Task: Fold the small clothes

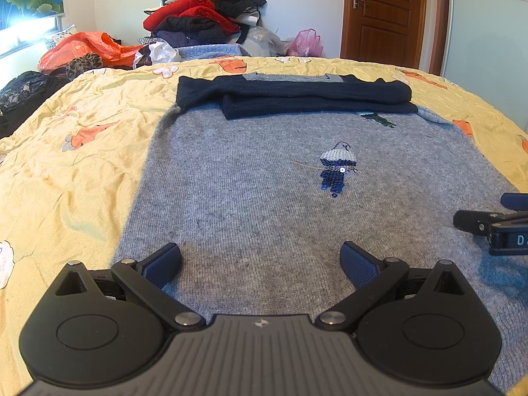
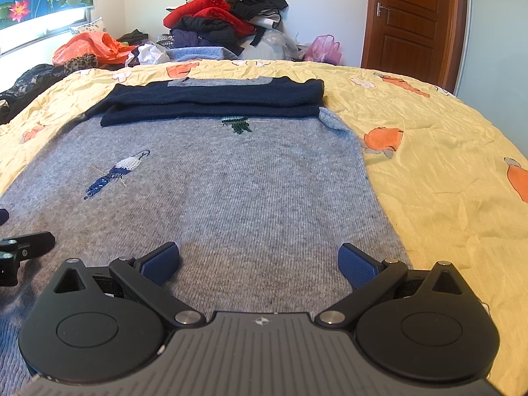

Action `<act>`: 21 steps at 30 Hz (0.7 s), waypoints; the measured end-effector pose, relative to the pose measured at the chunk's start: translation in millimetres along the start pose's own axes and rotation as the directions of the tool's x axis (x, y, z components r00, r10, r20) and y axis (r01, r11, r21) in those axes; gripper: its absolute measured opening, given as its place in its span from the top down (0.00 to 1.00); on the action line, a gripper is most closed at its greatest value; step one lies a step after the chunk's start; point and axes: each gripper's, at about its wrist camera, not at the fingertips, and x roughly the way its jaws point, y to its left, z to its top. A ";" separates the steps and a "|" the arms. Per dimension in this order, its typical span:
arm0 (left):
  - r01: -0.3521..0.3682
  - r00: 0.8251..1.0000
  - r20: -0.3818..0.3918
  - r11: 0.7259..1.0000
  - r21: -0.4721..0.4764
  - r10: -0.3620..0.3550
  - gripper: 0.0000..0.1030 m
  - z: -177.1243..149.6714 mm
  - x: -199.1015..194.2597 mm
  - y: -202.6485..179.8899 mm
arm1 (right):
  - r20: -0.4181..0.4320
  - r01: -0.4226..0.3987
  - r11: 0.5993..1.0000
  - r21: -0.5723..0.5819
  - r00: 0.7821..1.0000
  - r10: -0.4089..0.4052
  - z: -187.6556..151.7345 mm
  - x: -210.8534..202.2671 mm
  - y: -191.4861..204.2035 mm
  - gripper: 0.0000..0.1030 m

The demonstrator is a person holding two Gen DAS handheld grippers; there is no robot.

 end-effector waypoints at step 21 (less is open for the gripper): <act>0.106 0.994 -0.001 0.990 -0.094 -0.106 0.00 -44.7 -79.5 55.5 | 0.058 -0.262 0.947 0.185 0.965 0.256 -53.0 -109.0 -89.4 0.00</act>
